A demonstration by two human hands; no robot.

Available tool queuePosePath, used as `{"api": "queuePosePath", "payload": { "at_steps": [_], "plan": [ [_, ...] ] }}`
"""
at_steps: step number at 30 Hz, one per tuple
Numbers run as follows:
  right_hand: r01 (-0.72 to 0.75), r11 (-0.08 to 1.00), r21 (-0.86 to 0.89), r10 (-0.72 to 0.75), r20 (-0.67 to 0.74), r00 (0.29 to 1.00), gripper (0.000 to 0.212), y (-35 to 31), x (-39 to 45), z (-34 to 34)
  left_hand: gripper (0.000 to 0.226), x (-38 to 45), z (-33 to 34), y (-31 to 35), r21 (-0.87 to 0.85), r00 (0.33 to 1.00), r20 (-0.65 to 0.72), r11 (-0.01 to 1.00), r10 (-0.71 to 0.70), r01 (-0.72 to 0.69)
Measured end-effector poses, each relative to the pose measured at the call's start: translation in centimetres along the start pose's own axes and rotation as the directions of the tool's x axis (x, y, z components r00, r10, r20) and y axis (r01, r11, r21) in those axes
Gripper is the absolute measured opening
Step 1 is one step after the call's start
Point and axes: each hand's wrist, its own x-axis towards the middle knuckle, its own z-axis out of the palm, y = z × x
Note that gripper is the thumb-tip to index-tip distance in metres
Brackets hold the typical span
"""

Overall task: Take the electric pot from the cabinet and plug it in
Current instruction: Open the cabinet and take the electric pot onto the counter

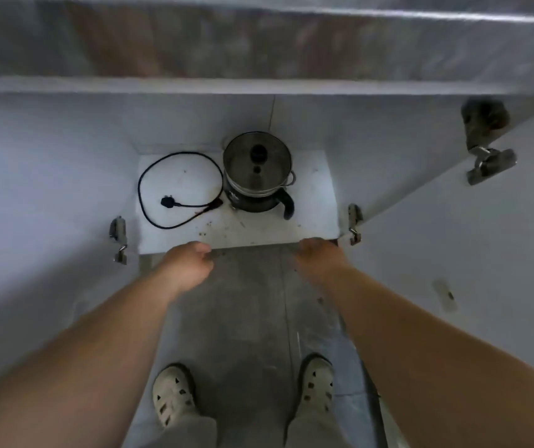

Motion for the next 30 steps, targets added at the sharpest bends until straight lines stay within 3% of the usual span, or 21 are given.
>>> {"api": "queuePosePath", "payload": {
  "at_steps": [8,14,17,19,24,27,30],
  "plan": [
    [0.038,0.964,0.262,-0.035,-0.017,0.999,0.059,3.5,11.2,4.8,0.048,9.8,5.2,-1.3,-0.017,1.000,-0.031,1.000,-0.005,0.004],
    [0.164,0.885,0.436,-0.062,-0.238,0.969,0.078,3.5,21.4,7.1,0.052,20.1,7.4,-3.8,-0.004,0.990,-0.122,0.998,0.067,-0.068],
    [0.221,0.820,0.528,-0.027,-0.351,0.936,0.086,3.1,25.4,7.9,0.063,24.4,7.7,-5.6,0.157,0.980,-0.174,0.985,0.095,-0.067],
    [0.237,0.808,0.539,-0.013,-0.387,0.922,0.079,3.1,27.4,8.5,0.068,27.3,7.4,-6.6,0.226,0.968,-0.228,0.972,0.108,-0.056],
    [0.327,0.822,0.466,-0.075,-0.481,0.874,0.034,3.3,29.4,9.2,0.066,31.7,6.9,-6.7,0.372,0.934,-0.301,0.926,0.192,-0.070],
    [0.351,0.825,0.442,-0.065,-0.543,0.838,0.027,3.6,30.6,10.0,0.056,33.3,7.8,-6.5,0.453,0.936,-0.300,0.891,0.187,-0.033],
    [0.360,0.818,0.447,-0.056,-0.562,0.825,0.032,3.7,31.4,10.5,0.053,34.1,8.4,-6.6,0.536,0.914,-0.354,0.844,0.200,0.024]
  ]
}}
